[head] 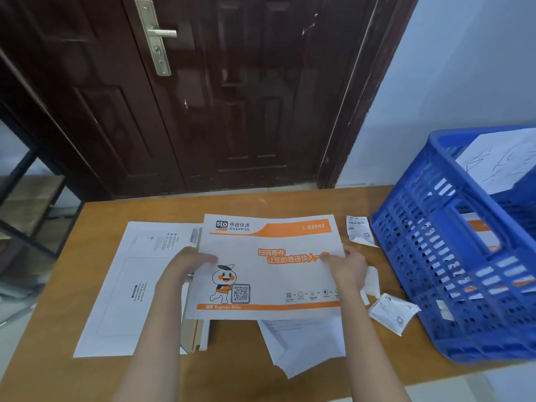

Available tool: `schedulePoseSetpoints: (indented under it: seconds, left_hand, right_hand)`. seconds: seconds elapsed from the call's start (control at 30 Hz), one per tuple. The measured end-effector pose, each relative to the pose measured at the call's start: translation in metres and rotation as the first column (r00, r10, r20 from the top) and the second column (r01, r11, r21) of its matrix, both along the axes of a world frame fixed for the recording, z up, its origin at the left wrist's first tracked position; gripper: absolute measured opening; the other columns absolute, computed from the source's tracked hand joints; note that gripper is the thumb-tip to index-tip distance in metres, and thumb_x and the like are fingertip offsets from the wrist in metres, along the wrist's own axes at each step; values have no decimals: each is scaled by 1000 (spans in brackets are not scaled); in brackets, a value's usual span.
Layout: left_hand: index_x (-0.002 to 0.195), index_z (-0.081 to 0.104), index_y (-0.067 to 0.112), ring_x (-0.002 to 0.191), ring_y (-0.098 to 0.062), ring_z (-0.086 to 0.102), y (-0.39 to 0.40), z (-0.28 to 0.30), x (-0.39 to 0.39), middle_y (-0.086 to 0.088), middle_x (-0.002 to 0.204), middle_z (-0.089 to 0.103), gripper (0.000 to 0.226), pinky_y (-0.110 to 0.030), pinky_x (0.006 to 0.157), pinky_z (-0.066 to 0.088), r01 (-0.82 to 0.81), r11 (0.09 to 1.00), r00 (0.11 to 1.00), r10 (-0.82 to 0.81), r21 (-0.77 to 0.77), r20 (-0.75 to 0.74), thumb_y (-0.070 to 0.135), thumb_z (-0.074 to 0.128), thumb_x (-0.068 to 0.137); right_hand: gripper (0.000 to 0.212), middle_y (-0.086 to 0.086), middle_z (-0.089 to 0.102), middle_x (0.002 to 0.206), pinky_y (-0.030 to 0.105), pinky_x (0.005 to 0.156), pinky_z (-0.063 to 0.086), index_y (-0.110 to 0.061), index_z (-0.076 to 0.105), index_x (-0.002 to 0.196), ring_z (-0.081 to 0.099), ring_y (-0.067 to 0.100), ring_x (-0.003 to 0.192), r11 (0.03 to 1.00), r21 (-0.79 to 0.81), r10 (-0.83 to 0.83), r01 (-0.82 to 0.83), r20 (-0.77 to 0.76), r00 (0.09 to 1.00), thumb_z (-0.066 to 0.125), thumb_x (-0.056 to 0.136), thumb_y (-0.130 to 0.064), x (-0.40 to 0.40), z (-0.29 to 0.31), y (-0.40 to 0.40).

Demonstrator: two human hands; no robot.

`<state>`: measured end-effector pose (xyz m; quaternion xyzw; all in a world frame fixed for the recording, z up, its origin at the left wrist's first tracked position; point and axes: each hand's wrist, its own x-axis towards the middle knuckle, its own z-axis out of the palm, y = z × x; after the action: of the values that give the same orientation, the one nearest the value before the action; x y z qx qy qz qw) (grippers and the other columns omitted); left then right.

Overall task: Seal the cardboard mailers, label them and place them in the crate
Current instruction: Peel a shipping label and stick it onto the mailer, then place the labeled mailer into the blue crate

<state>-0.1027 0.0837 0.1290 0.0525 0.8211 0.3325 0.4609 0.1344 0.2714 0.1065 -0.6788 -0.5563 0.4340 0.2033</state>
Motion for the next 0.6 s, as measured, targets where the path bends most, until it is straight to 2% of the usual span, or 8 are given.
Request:
schedulePoseSetpoints:
  seconds: [0.1,0.2,0.27,0.43,0.6]
  left_hand:
    - [111,60,6,89,-25,64,7,14,0,-11,106,68,36,-28,60,49,79,997,996,-79,0,-30,33,67,88]
    - [108,57,18,91,-23,62,14,28,7,-3,104,65,37,-30,65,47,103,993,989,-96,54,-109,47,65,86]
    - [102,60,25,86,-20,64,18,34,13,0,98,68,27,-29,63,46,119,985,983,-99,126,-152,47,65,86]
    - [91,70,22,67,-15,72,23,59,21,1,86,75,17,-26,56,53,143,953,977,-93,268,-193,38,69,85]
    - [92,71,17,70,-21,73,42,106,26,-3,83,76,15,-33,65,58,183,897,972,-104,402,-209,30,71,85]
  right_hand:
    - [36,3,70,102,38,79,54,-17,67,107,65,26,94,1000,9,7,-7,46,999,77,73,-24,9,13,8]
    - [37,5,69,103,39,80,53,-16,67,107,63,28,96,999,20,33,-34,71,997,76,72,-26,18,30,13]
    - [36,4,68,100,38,80,52,-15,67,106,62,26,93,998,31,55,-57,74,996,75,73,-26,25,44,15]
    - [26,2,66,88,32,70,48,-13,67,98,61,21,84,991,99,85,-89,41,996,75,75,-22,40,89,18]
    - [9,-1,67,79,24,53,42,-17,65,84,60,13,68,979,180,101,-94,-33,994,72,78,-19,61,145,19]
